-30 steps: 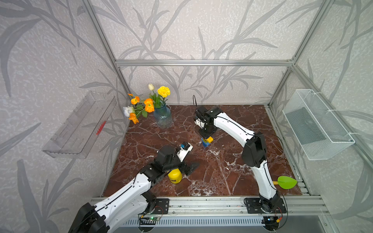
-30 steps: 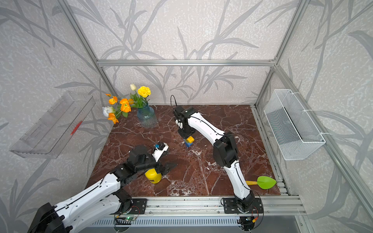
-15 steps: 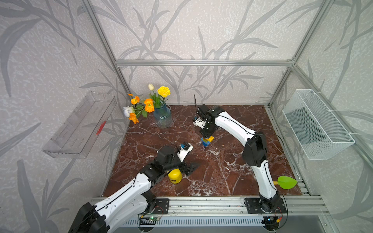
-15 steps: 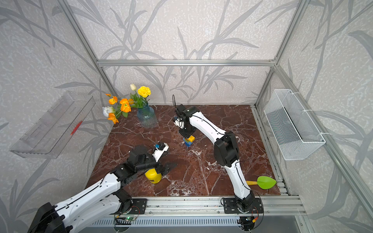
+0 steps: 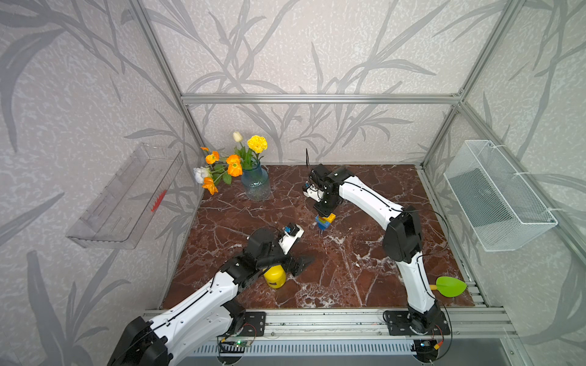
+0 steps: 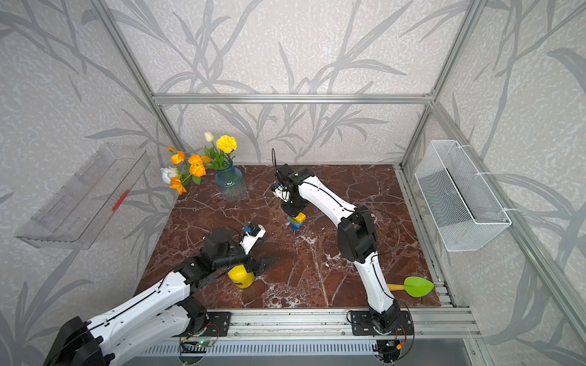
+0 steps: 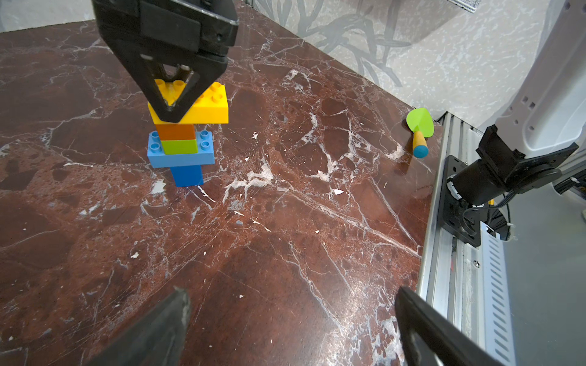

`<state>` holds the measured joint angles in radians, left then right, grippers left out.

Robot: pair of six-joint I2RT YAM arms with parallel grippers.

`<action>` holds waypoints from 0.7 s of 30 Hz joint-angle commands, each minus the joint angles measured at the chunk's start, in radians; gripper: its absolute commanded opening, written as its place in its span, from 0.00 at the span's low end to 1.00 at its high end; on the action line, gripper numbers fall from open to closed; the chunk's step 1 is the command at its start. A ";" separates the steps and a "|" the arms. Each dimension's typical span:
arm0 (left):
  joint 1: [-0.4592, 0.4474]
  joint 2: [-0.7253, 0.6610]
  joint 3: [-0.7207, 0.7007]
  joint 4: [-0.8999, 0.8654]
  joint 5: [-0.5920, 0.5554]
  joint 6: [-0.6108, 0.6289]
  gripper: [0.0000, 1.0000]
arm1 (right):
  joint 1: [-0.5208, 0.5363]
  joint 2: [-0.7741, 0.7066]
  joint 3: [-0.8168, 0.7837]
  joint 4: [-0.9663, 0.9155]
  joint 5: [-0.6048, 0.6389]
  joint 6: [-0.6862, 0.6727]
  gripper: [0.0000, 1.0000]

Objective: Assemble the letter f with lego
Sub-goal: Assemble the lego brick with the lego brick.

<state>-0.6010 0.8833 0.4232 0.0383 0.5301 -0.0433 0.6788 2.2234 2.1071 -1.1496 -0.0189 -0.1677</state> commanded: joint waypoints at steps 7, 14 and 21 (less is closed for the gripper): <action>0.004 -0.012 -0.013 0.018 0.022 0.018 0.99 | 0.004 0.034 -0.059 -0.010 0.010 0.059 0.13; 0.003 -0.012 -0.013 0.018 0.021 0.017 1.00 | 0.007 -0.006 -0.068 0.002 0.024 0.060 0.24; 0.003 -0.011 -0.012 0.018 0.022 0.018 0.99 | 0.015 -0.045 -0.061 0.027 0.032 0.064 0.38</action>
<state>-0.6010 0.8822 0.4232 0.0387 0.5373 -0.0425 0.6842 2.1918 2.0686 -1.1252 0.0002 -0.1188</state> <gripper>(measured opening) 0.994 0.369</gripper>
